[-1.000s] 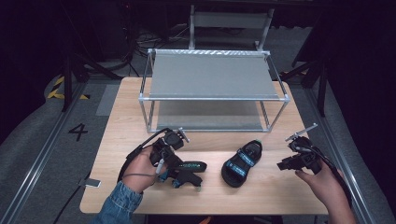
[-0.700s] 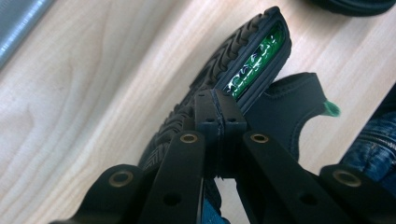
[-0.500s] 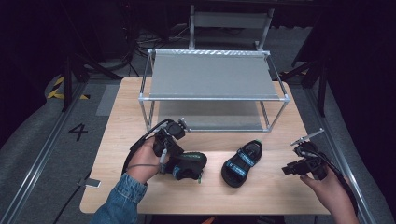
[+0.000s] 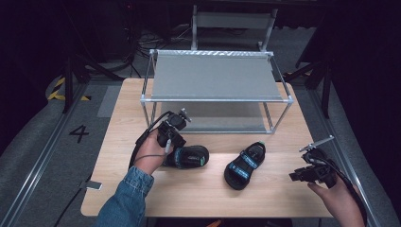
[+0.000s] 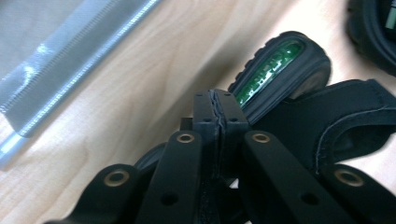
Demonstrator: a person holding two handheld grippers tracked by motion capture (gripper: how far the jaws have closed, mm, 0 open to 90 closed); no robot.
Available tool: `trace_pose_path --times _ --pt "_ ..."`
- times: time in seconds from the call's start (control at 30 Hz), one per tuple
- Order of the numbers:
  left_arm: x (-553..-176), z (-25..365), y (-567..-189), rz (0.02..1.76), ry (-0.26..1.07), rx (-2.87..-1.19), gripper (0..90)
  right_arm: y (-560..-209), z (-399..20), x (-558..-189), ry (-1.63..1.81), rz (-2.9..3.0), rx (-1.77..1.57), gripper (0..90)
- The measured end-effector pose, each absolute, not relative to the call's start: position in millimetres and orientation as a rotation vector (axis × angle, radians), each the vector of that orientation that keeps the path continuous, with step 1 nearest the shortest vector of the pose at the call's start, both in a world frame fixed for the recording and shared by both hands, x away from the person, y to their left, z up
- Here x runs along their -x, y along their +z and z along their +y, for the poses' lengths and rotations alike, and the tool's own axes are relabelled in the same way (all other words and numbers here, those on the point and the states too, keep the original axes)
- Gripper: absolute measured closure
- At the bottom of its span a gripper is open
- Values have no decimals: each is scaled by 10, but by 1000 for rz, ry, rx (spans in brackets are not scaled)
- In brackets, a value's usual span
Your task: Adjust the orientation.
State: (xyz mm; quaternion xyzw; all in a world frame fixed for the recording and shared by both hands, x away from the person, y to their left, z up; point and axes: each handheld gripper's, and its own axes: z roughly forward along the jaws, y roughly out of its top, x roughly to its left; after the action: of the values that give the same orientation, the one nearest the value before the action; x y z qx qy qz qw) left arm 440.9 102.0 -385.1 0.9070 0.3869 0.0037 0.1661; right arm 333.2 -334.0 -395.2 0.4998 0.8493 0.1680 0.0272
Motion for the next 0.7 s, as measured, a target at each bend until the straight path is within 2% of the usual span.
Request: trace_pose_path --times 0.07,0.23,0.57,0.63,0.67,0.7 --pt "-4444 1011 -3890 1107 61 -2589 786 -3960 -3333 -3318 516 2626 -1534 653" --pt "-4555 1029 -3968 1134 59 -2587 755 -3959 -3311 -3275 514 2631 -1496 648" --pt "-4736 1149 -4010 1203 69 -2533 602 -3954 -3352 -3207 518 2608 -1502 642" --pt "-4765 1203 -3995 1195 135 -2542 576 -3948 -3359 -3194 512 2607 -1504 641" --pt "-4751 1230 -3994 1255 138 -2501 530 -3947 -3365 -3186 516 2604 -1502 640" --pt "-4751 1230 -3994 1255 138 -2501 521 -3947 -3365 -3186 516 2604 -1502 640"
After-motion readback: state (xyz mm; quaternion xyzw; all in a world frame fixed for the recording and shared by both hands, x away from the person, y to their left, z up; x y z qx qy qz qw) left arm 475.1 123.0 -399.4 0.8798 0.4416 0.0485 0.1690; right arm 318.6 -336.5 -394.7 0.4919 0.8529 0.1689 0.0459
